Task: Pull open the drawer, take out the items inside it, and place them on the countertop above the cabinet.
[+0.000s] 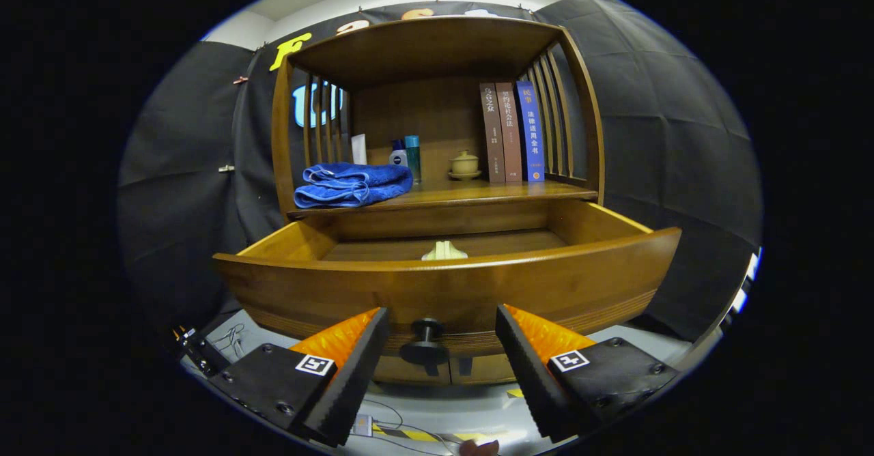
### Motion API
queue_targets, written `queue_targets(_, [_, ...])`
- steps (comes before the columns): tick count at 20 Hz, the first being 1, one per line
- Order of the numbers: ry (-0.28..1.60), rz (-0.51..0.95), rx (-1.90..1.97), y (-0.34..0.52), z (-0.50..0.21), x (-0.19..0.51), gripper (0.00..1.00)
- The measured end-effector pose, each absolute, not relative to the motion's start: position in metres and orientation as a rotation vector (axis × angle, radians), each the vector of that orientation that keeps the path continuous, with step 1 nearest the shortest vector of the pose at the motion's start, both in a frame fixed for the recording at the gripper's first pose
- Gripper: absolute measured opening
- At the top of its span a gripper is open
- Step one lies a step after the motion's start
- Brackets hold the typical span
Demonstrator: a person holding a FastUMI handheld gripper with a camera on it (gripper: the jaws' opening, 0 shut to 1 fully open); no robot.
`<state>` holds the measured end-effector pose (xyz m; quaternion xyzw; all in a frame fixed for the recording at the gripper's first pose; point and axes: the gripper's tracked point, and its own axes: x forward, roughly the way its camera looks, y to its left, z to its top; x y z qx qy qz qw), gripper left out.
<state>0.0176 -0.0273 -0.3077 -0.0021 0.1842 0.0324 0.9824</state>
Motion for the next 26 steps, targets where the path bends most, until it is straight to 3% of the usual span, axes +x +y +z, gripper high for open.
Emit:
queue_targets(6, [0.363,0.146,-0.095,-0.037,-0.206,0.029,0.98])
queue_targets(10, [0.447,0.188,-0.094,-0.04,-0.176,0.069,0.99])
queue_targets(19, [0.792,0.131,-0.066,-0.068,-0.249,0.174,0.99])
queue_targets(26, [1.032,0.121,0.0,-0.067,-0.323,0.183,0.99])
